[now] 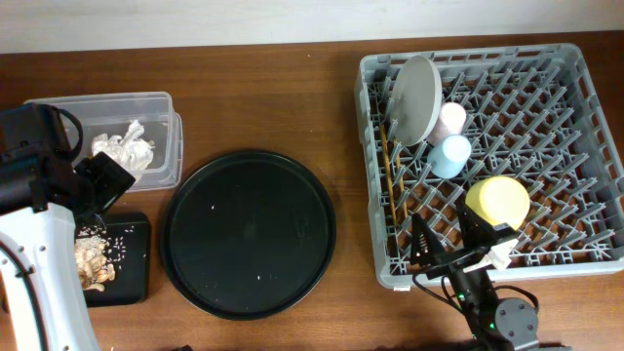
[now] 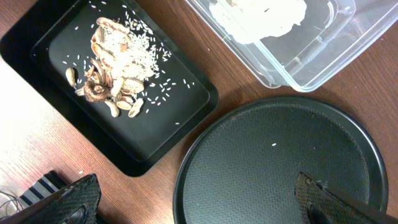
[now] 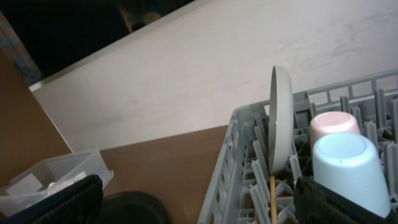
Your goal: Sort waste into correct bins and load items into the dishwasher rack
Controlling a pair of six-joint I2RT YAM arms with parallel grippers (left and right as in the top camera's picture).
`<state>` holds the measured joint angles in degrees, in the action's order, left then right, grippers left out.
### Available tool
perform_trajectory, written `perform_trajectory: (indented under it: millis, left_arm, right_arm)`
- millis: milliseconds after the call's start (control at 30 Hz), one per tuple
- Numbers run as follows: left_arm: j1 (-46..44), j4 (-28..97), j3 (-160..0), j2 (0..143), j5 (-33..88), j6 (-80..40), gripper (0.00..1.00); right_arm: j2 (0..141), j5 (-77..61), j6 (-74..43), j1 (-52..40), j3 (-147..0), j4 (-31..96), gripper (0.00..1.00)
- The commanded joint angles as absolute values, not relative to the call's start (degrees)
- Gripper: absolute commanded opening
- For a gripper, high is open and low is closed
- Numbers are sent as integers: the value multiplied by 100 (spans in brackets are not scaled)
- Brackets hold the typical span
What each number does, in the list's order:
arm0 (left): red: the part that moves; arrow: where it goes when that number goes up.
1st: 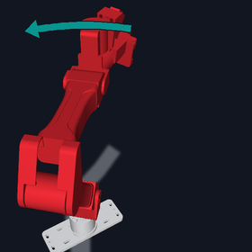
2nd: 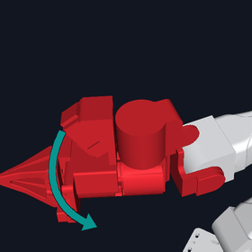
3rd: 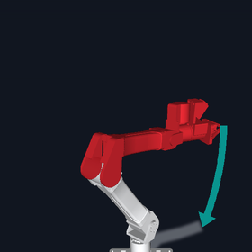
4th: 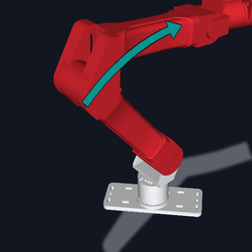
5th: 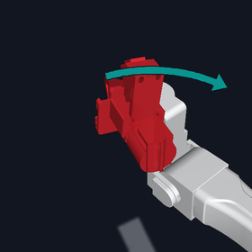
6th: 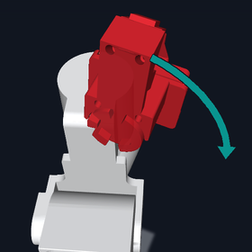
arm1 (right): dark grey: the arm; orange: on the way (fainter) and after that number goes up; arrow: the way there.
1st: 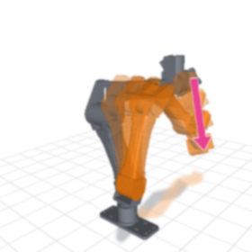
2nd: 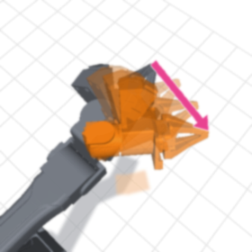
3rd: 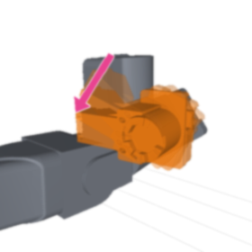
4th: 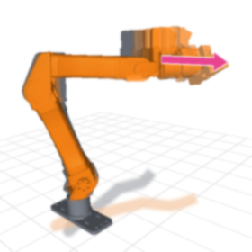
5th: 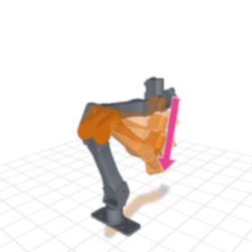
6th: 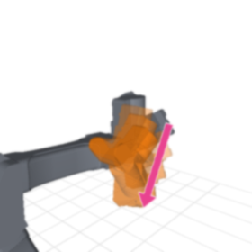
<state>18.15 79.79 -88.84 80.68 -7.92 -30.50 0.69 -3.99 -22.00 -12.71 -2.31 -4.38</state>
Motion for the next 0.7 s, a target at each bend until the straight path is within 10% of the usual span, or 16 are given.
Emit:
perform_trajectory:
  millis: [0, 667]
  left_arm:
    - [1844, 7979, -8914, 8064, -797, -3059, 99]
    - [1844, 7981, -8914, 8064, -797, -3057, 99]
  right_arm:
    - [19, 84, -2143, -1190, -32, -624, 98]
    - [19, 502, 298, 12, -32, 429, 98]
